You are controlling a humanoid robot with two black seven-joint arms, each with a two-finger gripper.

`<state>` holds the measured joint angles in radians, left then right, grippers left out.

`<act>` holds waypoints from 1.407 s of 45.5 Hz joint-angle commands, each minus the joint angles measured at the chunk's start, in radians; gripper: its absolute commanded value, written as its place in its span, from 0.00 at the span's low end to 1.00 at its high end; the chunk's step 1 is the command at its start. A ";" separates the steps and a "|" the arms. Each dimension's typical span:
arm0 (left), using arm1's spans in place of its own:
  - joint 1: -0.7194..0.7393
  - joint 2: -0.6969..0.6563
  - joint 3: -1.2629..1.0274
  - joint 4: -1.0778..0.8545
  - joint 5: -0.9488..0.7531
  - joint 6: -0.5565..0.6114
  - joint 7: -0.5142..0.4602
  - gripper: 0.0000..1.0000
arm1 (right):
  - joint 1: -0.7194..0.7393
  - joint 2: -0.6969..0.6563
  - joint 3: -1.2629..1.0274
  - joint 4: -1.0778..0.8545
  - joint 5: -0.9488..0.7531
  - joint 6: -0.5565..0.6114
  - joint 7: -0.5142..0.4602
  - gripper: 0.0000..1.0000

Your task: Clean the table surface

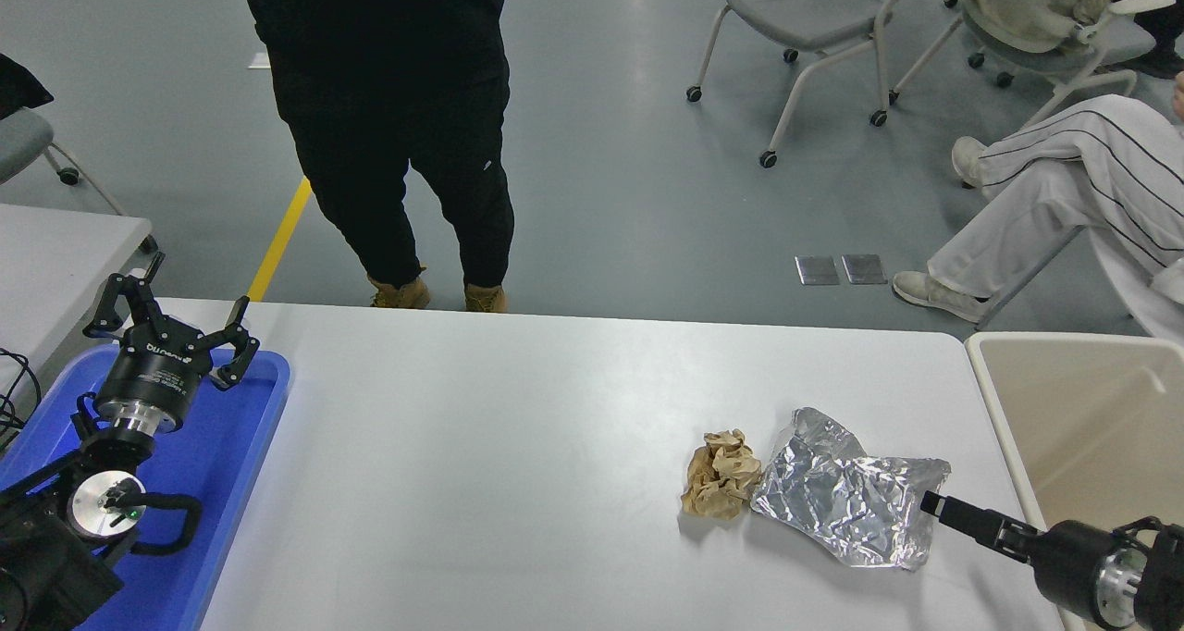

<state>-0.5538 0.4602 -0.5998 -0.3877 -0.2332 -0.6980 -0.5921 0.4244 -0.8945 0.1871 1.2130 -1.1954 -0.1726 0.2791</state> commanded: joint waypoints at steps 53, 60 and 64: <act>0.000 0.000 0.000 0.000 0.000 0.000 0.000 1.00 | 0.214 0.175 -0.247 -0.227 -0.082 0.007 -0.023 0.00; 0.000 0.000 0.000 0.000 0.000 0.000 0.000 1.00 | 0.214 0.172 -0.247 -0.225 -0.081 0.007 -0.023 0.00; 0.000 0.000 0.000 0.001 0.000 0.000 0.000 1.00 | 0.214 0.163 -0.245 -0.222 -0.081 0.008 -0.023 0.00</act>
<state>-0.5538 0.4602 -0.5998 -0.3880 -0.2332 -0.6980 -0.5921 0.6295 -0.7192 -0.0506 0.9867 -1.2761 -0.1670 0.2601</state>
